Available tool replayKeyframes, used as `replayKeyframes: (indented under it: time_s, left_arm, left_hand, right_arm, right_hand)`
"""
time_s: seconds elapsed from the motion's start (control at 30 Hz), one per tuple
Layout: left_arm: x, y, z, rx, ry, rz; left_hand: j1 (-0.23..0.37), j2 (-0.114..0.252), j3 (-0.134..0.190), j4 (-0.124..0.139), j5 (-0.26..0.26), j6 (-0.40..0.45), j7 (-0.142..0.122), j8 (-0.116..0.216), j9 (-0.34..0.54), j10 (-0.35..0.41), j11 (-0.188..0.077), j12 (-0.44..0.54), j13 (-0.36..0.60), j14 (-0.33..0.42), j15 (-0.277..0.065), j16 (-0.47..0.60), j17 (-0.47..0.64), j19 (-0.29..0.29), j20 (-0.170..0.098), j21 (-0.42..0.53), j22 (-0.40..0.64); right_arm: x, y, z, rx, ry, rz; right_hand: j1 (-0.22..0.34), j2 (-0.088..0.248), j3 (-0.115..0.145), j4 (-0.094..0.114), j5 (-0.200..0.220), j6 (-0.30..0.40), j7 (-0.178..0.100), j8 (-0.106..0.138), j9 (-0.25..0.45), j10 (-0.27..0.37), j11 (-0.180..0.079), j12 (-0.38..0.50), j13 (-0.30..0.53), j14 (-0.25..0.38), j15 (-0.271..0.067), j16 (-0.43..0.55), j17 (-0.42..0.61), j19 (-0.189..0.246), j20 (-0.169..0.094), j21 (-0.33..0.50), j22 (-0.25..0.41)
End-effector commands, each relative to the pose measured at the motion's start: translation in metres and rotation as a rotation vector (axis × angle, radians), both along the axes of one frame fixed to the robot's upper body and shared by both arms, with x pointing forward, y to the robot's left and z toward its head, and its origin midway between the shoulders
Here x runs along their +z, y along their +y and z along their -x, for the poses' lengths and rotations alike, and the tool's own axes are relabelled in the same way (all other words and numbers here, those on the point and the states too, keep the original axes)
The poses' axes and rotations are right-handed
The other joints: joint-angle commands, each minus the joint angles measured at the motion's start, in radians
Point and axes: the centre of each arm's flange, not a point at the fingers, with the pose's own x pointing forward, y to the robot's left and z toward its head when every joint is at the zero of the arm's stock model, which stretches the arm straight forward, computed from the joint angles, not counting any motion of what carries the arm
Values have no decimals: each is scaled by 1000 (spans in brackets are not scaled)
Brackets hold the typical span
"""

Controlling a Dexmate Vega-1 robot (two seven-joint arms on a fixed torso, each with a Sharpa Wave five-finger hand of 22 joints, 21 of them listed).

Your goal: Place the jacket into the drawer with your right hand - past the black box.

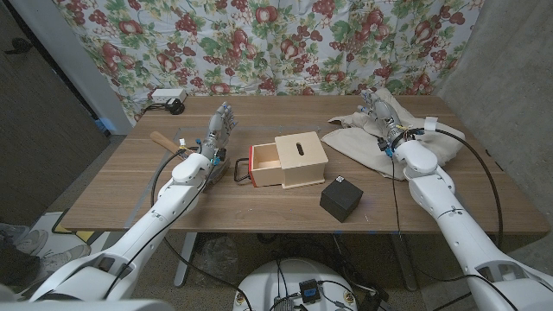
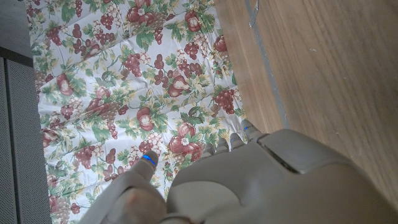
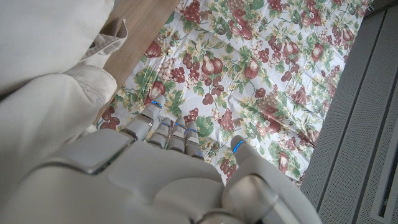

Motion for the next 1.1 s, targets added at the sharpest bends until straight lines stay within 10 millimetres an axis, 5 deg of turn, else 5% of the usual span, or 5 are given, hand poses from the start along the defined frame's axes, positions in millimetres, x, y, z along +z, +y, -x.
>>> replayKeyframes:
  time_s: [0.03, 1.1]
  left_arm:
    - [1, 2, 1, 0, -1, -1]
    - [3, 0, -5, -2, -3, 2]
  left_hand:
    - [1, 130, 6, -2, 3, -168, -1, 6, 2, -147, 2, 4, 6, -145, 5, 4, 2, -49, 5, 5, 4]
    - [2, 130, 9, -2, 2, -162, -1, 5, 2, -145, 1, 3, 5, -142, 5, 4, 2, -46, 5, 5, 4]
  right_arm:
    - [10, -1, 5, -53, -23, 71]
    - [30, -11, 15, -192, -81, 249]
  right_hand:
    - [12, 22, 9, -1, 6, 10, -3, 5, 3, 8, -1, 3, 5, 9, -9, 5, 0, 8, 2, 6, 3]
    - [22, 23, 18, -8, 5, 14, -4, 5, 3, 13, -4, 3, 5, 11, -12, 5, 0, 11, 1, 6, 3]
